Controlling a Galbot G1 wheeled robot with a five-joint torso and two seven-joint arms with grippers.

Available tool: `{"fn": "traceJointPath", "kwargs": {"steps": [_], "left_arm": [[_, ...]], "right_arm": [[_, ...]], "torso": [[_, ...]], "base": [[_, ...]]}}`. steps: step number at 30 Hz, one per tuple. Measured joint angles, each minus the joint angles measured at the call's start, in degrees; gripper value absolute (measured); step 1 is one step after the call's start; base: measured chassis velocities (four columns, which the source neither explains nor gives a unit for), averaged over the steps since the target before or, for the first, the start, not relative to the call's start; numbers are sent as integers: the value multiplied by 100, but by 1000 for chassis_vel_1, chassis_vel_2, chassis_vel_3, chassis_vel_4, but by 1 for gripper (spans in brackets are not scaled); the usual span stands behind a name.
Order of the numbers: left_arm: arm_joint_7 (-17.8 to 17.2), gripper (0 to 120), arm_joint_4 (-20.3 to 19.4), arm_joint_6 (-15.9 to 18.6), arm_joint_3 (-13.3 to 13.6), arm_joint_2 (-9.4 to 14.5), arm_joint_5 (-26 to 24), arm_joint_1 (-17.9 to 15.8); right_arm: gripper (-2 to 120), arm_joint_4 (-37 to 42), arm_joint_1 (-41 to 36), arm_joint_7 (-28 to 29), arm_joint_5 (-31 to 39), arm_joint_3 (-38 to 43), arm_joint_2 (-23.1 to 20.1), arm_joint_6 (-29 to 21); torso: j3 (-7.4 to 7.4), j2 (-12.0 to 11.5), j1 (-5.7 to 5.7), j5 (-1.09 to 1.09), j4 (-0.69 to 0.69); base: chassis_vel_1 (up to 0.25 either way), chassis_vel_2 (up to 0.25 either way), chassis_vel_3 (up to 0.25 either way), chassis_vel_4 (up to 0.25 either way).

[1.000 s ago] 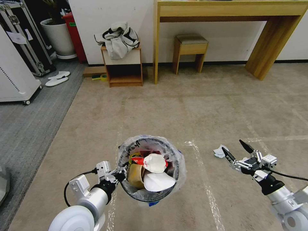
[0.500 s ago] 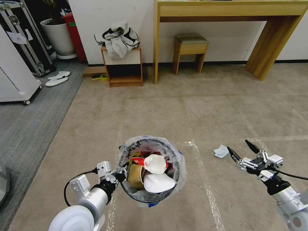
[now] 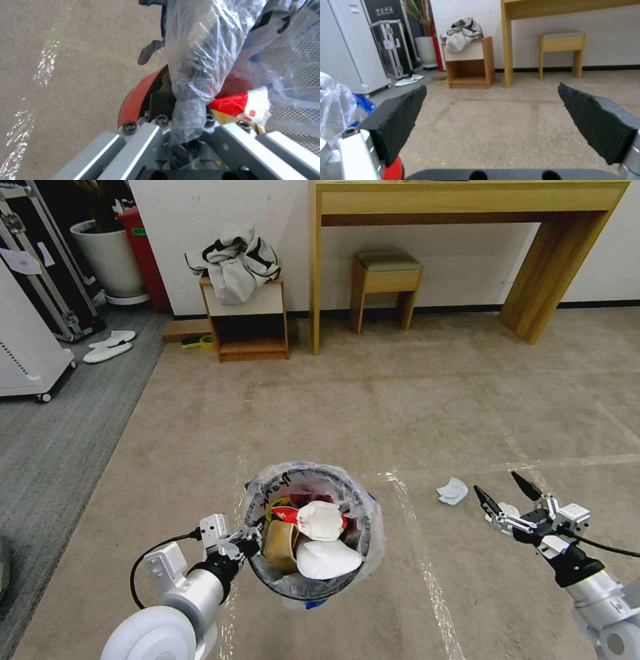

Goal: Pick up the trash bin and place the garbage on the floor into it.

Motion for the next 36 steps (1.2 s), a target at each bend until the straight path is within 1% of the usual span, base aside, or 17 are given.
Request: {"fn": "traceJointPath", "kwargs": {"steps": [9, 15, 24, 28, 36], "left_arm": [[2, 1, 12, -28, 6, -37, 5, 4], [2, 1, 12, -28, 10, -46, 2, 2], [2, 1, 8, -63, 1, 12, -35, -3], [2, 1, -2, -63, -12, 47, -45, -4], [2, 1, -24, -63, -10, 60, -40, 10]], "right_arm": [[100, -31, 33, -69, 8, -5, -25, 12], [100, -79, 71, -255, -26, 24, -24, -75], [100, -174, 108, -352, 41, 19, -49, -88], [100, -174, 109, -350, 50, 18, -72, -95], [100, -155, 82, -269, 46, 22, -45, -44]], "torso": [[0, 0, 0, 0, -1], [0, 0, 0, 0, -1], [0, 0, -1, 0, -1], [-1, 0, -2, 0, -1], [1, 0, -1, 1, -1]], "base": [[0, 0, 0, 0], [0, 0, 0, 0], [0, 0, 0, 0], [-83, 72, 92, -76], [-202, 184, 184, -182]]}}
